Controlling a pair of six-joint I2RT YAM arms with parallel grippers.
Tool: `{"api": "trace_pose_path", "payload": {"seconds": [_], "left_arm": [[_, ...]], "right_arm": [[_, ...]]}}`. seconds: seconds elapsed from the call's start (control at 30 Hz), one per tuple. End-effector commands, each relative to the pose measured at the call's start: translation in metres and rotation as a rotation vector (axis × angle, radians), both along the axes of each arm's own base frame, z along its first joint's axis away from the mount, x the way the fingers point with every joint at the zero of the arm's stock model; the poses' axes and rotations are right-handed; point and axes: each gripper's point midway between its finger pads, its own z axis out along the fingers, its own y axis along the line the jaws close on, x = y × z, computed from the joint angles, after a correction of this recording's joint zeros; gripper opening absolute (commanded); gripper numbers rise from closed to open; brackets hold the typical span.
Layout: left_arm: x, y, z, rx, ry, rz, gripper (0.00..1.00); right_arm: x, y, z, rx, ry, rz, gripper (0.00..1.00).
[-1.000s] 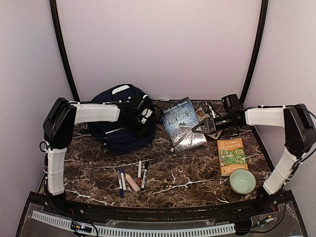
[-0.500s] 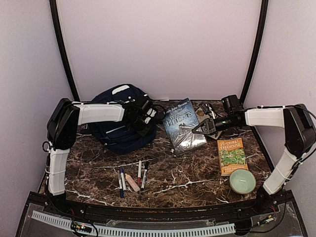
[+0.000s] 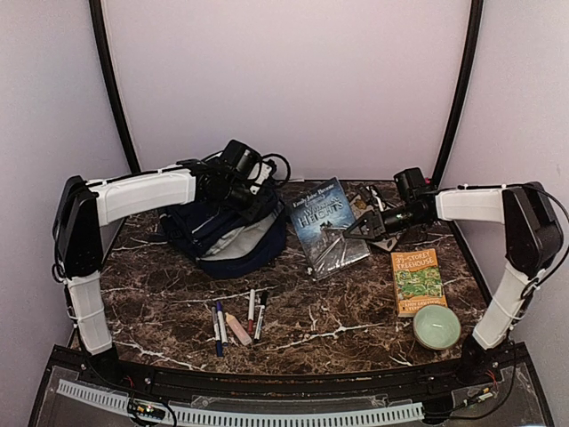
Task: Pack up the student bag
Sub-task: Pick up the largest pocket of the bag from the student bag, then place the book in the largest pocket of the bag.
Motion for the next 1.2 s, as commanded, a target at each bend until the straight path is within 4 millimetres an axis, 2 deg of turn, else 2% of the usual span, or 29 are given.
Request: {"api": "trace_pose_path", "payload": {"seconds": [0.0,0.1,0.17,0.3,0.43,0.6,0.7,0.9,1.03,1.17], "left_arm": [[-0.004,-0.007,0.06,-0.13,-0.097,-0.001,0.0],[-0.004,-0.007,0.073,-0.161,-0.114,0.008,0.0],[-0.005,-0.008,0.08,-0.185,-0.128,0.003,0.0],[-0.008,-0.008,0.087,-0.194,-0.164,-0.028,0.0],[-0.01,0.002,0.094,-0.177,-0.227,-0.033,0.0],[-0.013,0.006,0.107,-0.227,-0.261,-0.018,0.0],[-0.019,0.002,0.117,-0.291,-0.273,-0.032,0.0],[-0.027,-0.004,0.12,-0.361,-0.261,-0.051,0.0],[-0.035,-0.008,0.123,-0.353,-0.268,-0.075,0.0],[-0.039,-0.003,0.129,-0.347,-0.289,-0.078,0.0]], "right_arm": [[0.002,0.014,0.032,0.101,0.011,0.079,0.0],[-0.004,0.017,0.021,0.089,0.074,0.079,0.0],[-0.006,0.022,0.02,0.087,0.08,0.066,0.0],[-0.019,0.046,0.022,0.064,0.054,0.129,0.0],[-0.029,0.072,0.021,0.071,0.129,0.206,0.0],[-0.042,0.087,0.017,0.103,0.234,0.245,0.0],[-0.043,0.095,0.013,0.119,0.297,0.276,0.0],[-0.032,0.123,0.011,0.151,0.325,0.322,0.0],[-0.011,0.14,0.007,0.173,0.364,0.286,0.0],[0.013,0.154,0.007,0.218,0.384,0.234,0.0]]}}
